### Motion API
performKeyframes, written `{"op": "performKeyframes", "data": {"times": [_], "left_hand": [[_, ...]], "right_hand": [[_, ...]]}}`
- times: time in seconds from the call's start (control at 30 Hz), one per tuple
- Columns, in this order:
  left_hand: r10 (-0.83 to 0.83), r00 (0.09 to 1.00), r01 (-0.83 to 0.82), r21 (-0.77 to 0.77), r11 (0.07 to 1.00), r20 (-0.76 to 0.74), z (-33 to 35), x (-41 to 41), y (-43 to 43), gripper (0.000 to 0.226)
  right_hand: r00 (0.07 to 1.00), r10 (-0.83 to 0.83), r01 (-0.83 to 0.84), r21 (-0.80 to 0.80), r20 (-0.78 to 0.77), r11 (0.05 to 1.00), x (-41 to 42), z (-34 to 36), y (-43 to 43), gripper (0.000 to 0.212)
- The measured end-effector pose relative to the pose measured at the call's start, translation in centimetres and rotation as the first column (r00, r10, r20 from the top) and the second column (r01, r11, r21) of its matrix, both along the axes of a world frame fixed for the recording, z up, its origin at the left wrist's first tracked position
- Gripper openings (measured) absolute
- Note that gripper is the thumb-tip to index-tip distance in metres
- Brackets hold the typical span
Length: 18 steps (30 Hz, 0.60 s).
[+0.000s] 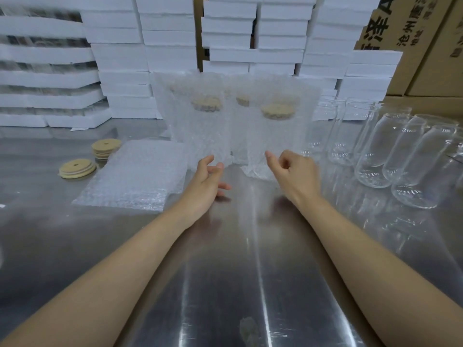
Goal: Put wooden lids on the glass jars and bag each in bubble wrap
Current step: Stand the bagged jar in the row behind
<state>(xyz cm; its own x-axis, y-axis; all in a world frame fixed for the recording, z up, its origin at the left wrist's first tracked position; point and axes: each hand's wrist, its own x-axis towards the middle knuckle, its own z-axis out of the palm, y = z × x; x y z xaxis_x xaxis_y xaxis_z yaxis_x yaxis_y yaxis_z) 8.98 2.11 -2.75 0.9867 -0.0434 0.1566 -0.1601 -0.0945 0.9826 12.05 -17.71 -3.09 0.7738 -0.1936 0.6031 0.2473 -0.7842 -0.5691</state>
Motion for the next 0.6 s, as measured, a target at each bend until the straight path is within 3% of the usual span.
{"op": "performKeyframes", "data": {"times": [0.07,0.13,0.27,0.6], "left_hand": [[-0.005,1.0,0.005,0.011,1.0,0.004,0.0,-0.1,0.1,0.046],[-0.009,1.0,0.009,0.025,1.0,0.009,-0.1,-0.2,0.0,0.045],[-0.012,1.0,0.01,0.073,0.997,0.021,-0.2,-0.1,-0.3,0.045],[-0.037,0.998,0.028,0.187,0.982,0.045,-0.7,0.1,-0.3,0.045]], "right_hand": [[1.0,-0.025,0.027,0.151,-0.014,0.988,0.6,0.0,-0.3,0.045],[0.999,0.002,0.004,0.199,-0.032,0.98,0.9,-0.5,-0.5,0.051],[0.996,0.053,-0.038,0.194,-0.071,0.98,1.4,-1.2,-0.6,0.064],[0.99,0.113,-0.105,0.1,-0.085,0.989,3.5,-1.8,-1.0,0.061]]}}
